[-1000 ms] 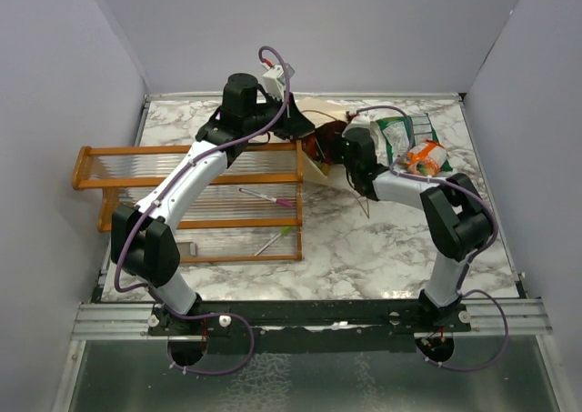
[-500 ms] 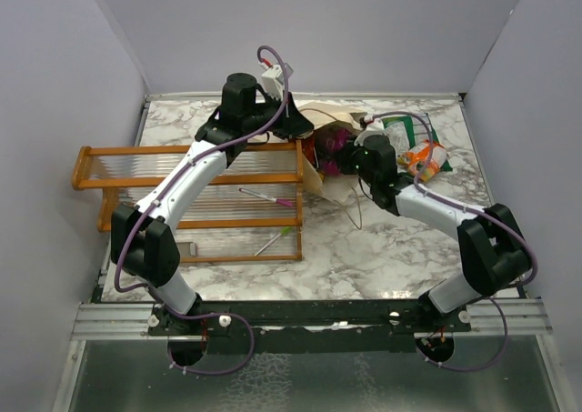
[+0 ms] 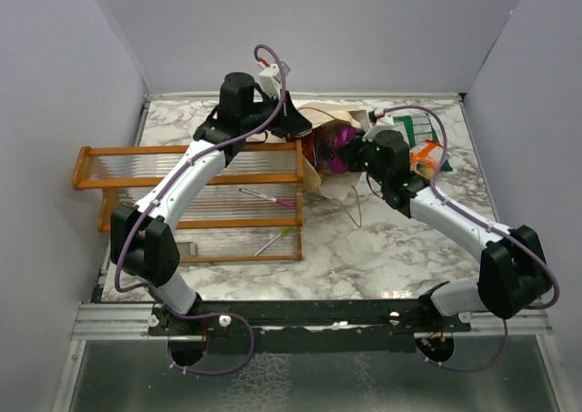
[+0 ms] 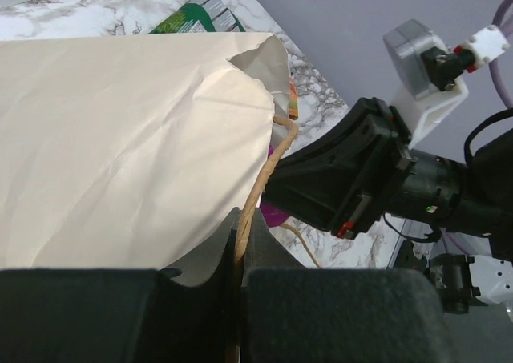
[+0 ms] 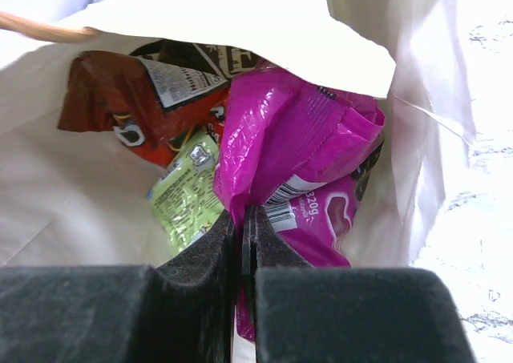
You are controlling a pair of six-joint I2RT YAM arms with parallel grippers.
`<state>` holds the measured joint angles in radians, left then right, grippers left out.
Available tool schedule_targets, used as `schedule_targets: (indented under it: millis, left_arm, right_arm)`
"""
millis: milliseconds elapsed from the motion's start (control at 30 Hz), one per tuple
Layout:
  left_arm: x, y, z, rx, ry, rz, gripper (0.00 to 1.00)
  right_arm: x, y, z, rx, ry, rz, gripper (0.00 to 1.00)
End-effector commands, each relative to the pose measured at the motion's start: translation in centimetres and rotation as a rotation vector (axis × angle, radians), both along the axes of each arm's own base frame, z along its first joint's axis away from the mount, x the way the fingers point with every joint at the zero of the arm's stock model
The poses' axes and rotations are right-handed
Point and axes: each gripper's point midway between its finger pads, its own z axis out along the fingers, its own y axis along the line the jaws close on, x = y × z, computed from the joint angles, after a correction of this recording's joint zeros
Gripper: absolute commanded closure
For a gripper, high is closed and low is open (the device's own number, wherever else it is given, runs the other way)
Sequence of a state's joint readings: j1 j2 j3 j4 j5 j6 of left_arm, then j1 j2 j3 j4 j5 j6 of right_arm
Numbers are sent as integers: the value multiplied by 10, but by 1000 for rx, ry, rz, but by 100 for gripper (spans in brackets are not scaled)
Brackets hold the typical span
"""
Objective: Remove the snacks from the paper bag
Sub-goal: Take out the snack from the paper bag.
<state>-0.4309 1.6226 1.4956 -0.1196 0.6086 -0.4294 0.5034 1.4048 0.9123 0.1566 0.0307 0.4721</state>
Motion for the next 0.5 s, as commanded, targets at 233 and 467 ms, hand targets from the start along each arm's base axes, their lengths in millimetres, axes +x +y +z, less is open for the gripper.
schedule_targets:
  millis: [233, 467]
  left_arm:
    - [4, 9, 11, -25, -25, 16, 100]
    - [6, 9, 7, -18, -17, 21, 100]
  right_arm:
    - [-35, -2, 114, 148, -198, 67, 99]
    - [-59, -26, 137, 103, -235, 35, 99]
